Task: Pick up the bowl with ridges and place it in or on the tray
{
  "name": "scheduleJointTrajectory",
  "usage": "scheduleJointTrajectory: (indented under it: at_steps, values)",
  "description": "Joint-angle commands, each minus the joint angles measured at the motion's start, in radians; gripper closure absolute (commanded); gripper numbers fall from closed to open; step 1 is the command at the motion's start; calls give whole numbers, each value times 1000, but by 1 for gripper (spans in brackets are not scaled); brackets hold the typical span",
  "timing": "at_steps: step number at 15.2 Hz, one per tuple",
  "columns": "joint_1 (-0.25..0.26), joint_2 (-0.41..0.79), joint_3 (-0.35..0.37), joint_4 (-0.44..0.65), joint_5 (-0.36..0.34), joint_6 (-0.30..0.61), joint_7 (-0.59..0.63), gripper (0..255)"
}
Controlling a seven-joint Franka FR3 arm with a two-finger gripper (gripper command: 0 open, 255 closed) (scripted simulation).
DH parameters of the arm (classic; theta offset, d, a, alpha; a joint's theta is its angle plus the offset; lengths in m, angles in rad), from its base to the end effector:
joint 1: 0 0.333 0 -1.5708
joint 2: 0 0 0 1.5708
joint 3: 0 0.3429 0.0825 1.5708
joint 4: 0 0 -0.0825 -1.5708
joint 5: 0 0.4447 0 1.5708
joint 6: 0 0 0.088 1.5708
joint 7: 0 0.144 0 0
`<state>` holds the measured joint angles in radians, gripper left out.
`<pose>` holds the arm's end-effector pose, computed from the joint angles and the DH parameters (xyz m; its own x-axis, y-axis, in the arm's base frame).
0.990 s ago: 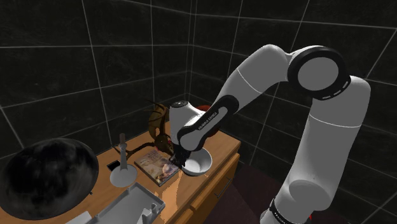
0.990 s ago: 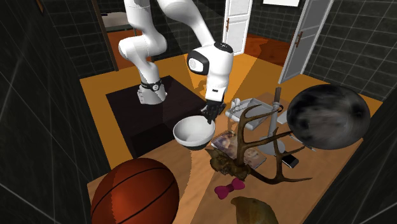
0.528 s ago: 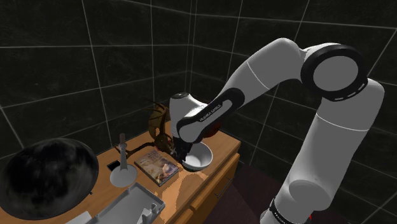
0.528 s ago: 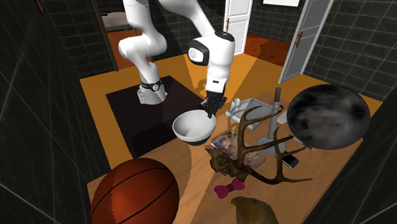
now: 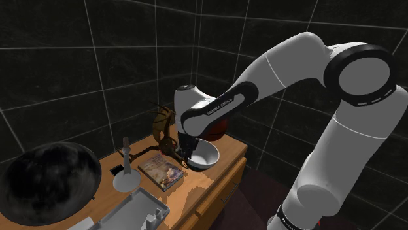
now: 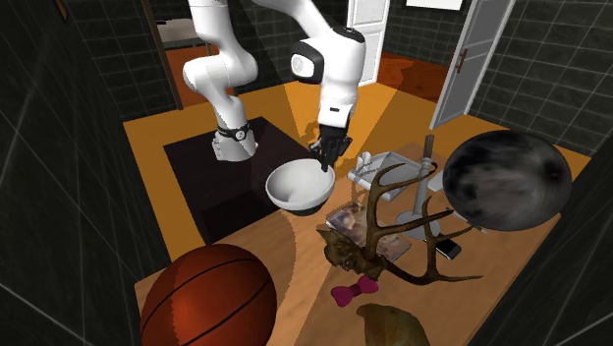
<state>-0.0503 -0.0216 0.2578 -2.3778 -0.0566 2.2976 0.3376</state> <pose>0.5166 0.1056 0.2723 0.9948 -0.0926 -0.0418 -0.0898 -0.9940 0.0628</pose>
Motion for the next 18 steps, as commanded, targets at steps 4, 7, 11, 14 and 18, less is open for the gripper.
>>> scheduleJointTrajectory:
  at_steps: [4,7,11,14,18]
  values:
    - [1,-46,-1,26,18,-70,-16,255]
    - [1,-70,-2,44,26,-112,-23,255]
    - [2,-100,-4,71,36,-167,-32,255]
    - [2,-119,-6,94,41,-208,-38,255]
    - [24,-109,22,137,46,-242,9,255]
